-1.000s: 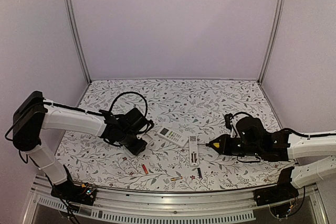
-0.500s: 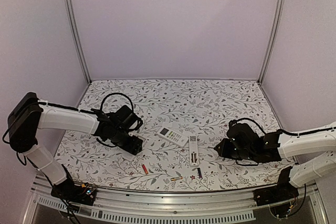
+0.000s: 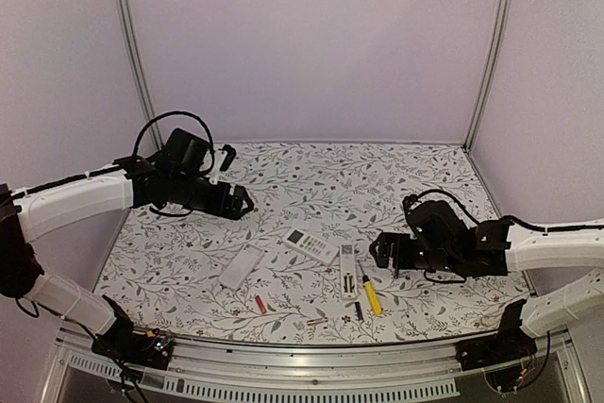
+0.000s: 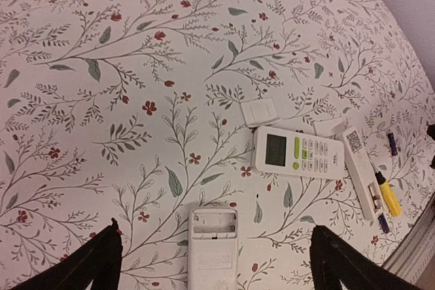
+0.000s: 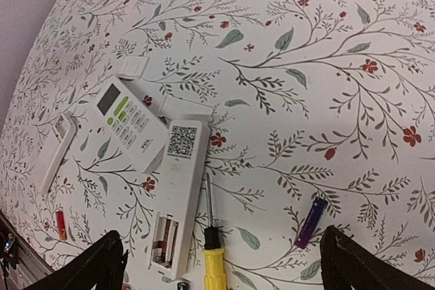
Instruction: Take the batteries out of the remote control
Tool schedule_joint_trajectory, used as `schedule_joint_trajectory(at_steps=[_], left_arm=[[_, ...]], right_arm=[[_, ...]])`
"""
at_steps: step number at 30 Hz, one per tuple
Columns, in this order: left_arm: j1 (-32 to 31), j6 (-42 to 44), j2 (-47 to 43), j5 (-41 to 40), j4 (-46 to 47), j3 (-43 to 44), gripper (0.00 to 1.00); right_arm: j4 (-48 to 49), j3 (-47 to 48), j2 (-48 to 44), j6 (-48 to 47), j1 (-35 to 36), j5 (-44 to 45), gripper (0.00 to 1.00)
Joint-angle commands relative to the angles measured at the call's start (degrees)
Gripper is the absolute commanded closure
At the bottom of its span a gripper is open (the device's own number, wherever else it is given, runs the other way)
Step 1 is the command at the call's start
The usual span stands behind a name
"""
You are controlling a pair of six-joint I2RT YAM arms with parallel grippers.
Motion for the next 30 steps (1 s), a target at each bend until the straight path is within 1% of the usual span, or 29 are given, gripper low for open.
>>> schedule_joint_trajectory(at_steps=[1, 4, 8, 13, 16, 19, 22, 30], left_arm=[[8.95, 3.85, -4.14, 8.29, 0.92, 2.28, 0.04], [13.35, 5.27, -6.96, 13.24, 5.13, 1.29, 0.04], [15.79, 8.21, -10.21, 17.32, 9.86, -1.28, 0.03], [16.78, 8.64, -13.53, 19.76, 16.45, -8.06, 0.03], [16.91, 9.09, -13.85, 17.93, 15.17, -8.05, 0.02], [17.05, 9.33, -14.14, 15.37, 14.49, -7.93, 0.02], [17.16, 9.29, -14.23, 14.96, 14.59, -7.99, 0.02], [17.47, 9.49, -11.86, 15.1, 14.01, -7.34, 0.02]], right_arm=[[0.4, 8.25, 6.23, -12.81, -2.03, -6.82, 0.01], [1.28, 13.91, 13.49, -19.3, -2.69, -11.75, 0.01], [0.63, 22.52, 23.09, -27.87, -2.79, -18.15, 0.02], [-4.34, 34.01, 34.15, -35.82, -2.97, -16.02, 0.05], [-6.57, 38.71, 39.94, -39.31, -3.24, -16.0, 0.06], [-7.98, 41.76, 44.74, -42.01, -3.34, -15.08, 0.09], [-9.3, 44.42, 48.95, -44.07, -3.42, -13.34, 0.11], [-9.31, 46.29, 53.8, -46.47, -3.42, -13.45, 0.14]])
